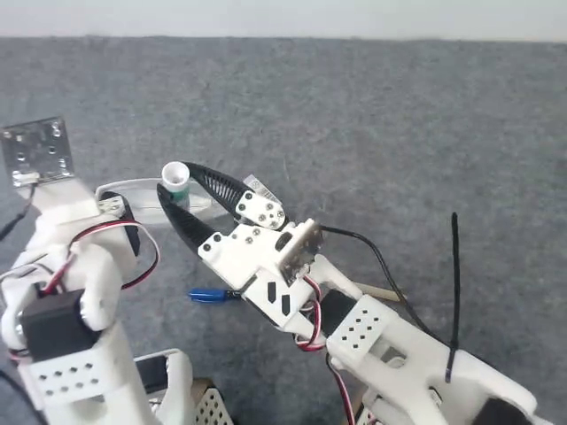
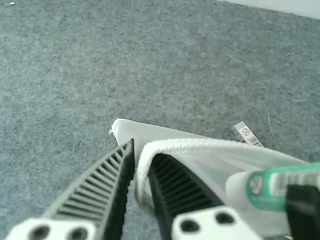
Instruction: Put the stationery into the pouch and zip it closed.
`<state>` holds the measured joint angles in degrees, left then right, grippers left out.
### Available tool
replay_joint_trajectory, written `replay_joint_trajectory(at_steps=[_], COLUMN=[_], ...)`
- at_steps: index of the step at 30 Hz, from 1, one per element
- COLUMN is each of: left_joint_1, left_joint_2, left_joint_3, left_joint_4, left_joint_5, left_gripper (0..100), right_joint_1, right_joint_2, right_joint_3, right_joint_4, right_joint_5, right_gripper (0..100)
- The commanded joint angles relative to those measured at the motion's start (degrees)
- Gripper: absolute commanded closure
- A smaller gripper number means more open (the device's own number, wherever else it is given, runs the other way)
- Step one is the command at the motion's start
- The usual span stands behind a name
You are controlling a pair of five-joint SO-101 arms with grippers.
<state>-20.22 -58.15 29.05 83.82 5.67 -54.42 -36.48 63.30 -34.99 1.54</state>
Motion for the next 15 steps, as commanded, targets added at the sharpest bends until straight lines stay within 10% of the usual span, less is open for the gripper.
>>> replay_joint_trajectory(at_steps=[1,15], left_joint_1=[0.2,0.2], left_joint_2=[1.1,1.1], left_joint_3=[0.2,0.2], left_joint_4=[-2.1,-2.1], left_joint_5=[0.8,0.8], left_gripper=[99,99], right_joint_1=[0.6,-1.1], right_joint_2=[-0.2,-1.0], right_joint_3=[1.3,1.4], right_joint_4=[-1.4,8.4], right_joint_5=[1.0,1.0], right_gripper=[99.3,81.8])
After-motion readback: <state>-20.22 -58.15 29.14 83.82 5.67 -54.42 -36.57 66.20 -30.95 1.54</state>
